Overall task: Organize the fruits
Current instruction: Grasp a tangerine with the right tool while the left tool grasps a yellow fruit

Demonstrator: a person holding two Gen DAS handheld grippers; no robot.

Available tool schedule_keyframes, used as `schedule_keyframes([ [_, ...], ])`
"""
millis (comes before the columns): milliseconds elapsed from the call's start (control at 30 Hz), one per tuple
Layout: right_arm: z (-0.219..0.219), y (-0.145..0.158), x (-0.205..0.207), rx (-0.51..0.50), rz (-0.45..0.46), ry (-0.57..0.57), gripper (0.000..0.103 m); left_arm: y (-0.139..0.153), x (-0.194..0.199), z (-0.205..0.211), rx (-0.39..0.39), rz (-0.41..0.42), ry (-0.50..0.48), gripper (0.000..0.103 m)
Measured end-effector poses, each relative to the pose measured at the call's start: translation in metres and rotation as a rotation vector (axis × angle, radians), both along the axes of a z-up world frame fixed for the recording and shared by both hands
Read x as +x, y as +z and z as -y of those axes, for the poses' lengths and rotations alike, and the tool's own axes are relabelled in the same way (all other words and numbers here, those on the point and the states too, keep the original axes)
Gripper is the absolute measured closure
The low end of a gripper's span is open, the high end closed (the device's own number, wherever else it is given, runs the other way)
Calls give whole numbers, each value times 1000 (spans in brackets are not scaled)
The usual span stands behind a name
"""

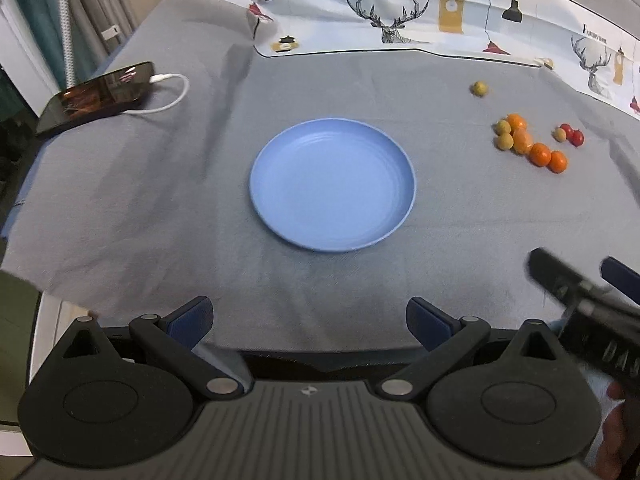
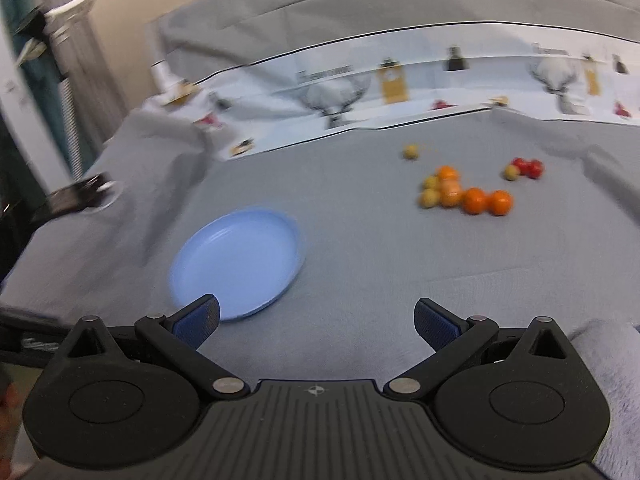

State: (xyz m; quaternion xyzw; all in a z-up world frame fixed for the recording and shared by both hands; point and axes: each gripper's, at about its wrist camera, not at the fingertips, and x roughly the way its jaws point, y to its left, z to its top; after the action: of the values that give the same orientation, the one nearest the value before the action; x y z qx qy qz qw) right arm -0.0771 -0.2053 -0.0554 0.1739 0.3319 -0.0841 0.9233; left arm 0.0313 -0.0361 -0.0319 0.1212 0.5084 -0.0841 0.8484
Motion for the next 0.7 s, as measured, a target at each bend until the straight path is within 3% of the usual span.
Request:
schedule_keyframes([
  [100,30,-14,4,-8,2,-126,0,-4,16,18,-18,-18,-28,0],
  [233,84,-44,21,-48,-45,-283,0,-13,42,51,-98,-87,-84,0],
  [367,136,-77,52,-109,-87,-406,0,-32,67,105,-52,-113,-184,0],
  [500,176,-116,85,-208,-97,-467,0,-71,100,168,32,-161,-307,0],
  [567,195,-133,99,-131,-150,-505,0,-91,122,195,56,-167,-324,0],
  [633,205,-143,111,-40,-143,-467,0,-106,145,218,57,-171,-326,0],
  [700,206,-149,124,-76,-162,-420,0,-119,168,240,45,-168,-334,1],
])
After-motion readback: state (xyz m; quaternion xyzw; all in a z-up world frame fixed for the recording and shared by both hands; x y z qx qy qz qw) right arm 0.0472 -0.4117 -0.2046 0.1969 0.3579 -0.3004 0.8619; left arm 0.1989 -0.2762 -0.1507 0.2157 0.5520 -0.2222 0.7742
